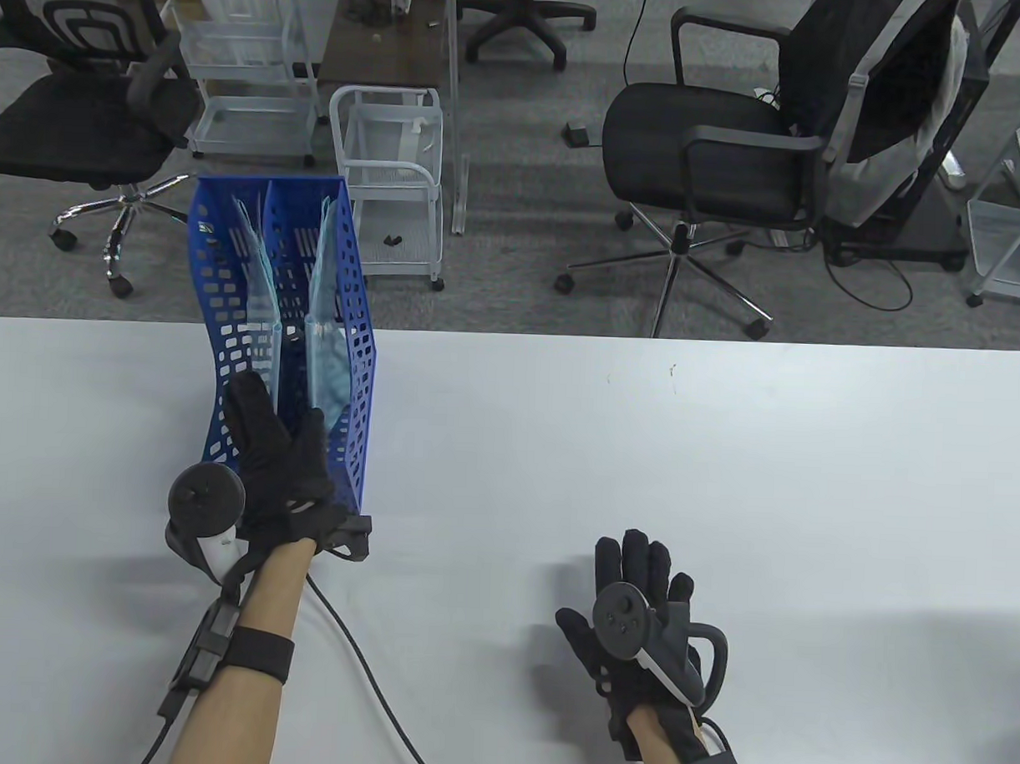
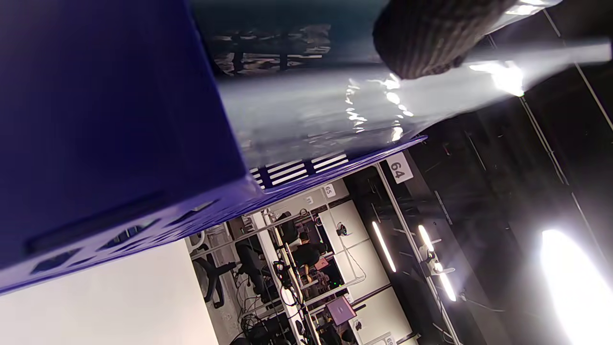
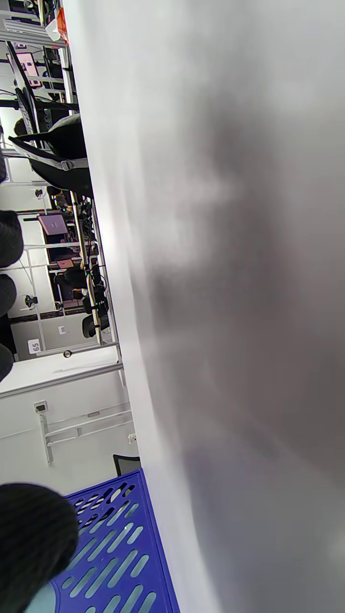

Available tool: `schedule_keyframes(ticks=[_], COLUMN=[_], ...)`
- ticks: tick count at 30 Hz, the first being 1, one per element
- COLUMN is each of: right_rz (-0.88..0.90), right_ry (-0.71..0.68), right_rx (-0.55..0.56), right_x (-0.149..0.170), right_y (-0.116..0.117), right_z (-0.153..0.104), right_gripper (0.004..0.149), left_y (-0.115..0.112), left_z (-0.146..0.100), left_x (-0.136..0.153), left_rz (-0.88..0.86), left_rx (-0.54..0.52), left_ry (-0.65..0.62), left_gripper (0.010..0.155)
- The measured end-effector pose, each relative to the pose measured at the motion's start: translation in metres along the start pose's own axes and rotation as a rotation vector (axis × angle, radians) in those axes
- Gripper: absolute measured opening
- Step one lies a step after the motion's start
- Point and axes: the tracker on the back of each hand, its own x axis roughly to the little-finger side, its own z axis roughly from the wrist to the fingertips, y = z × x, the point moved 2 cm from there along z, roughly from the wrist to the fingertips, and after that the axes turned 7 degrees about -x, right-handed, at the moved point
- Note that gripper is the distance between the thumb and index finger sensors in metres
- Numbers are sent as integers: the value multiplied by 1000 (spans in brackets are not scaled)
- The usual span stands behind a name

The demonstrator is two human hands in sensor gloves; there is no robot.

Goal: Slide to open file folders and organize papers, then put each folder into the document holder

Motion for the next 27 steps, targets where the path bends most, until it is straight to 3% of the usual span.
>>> schedule_keyframes(ticks=[5, 9, 12, 15, 21, 27], right_rz=[-4, -16, -33, -45, -60, -91], right_ry=[1, 1, -4, -8, -17, -30], right_rx=[-8, -14, -17, -26, -74, -91], right_x=[-1, -2, -5, -7, -9, -13], right_y=[0, 0, 1, 2, 5, 7], right_z=[0, 0, -1, -1, 4, 5], right_gripper=[92, 92, 92, 93, 93, 93], left_y=[14, 29, 37, 39, 31, 17], left_z=[-4, -19, -41, -69, -116, -134], left_x=[-10, -29, -45, -54, -33, -1], left_rz=[2, 52, 178, 351, 611, 735], left_rx=[13, 44, 120, 242, 470, 582], left_ry=[-49, -176, -276, -295, -217, -178], left_gripper=[83, 82, 80, 80, 81, 81])
